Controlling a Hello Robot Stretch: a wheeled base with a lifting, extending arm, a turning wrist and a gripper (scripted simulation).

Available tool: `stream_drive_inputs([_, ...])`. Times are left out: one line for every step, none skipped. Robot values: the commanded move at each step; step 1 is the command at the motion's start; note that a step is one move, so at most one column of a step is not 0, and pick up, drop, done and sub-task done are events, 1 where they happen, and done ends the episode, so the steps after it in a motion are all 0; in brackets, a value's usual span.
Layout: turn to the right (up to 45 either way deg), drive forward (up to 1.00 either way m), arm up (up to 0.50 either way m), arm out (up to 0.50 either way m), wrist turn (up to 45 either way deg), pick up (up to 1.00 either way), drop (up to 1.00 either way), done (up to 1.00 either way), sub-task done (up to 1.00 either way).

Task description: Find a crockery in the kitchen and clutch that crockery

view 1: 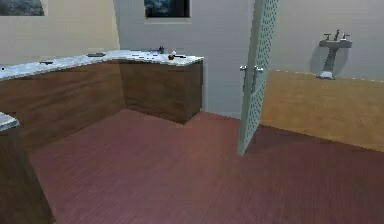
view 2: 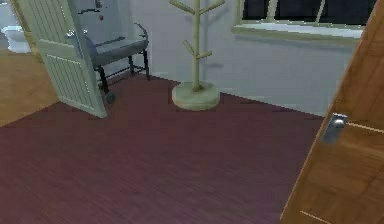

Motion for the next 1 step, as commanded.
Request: stream_drive_inputs([-15.0,0.00,0.00,0.00,0.0,0.00,0.00,0.00,0.00])
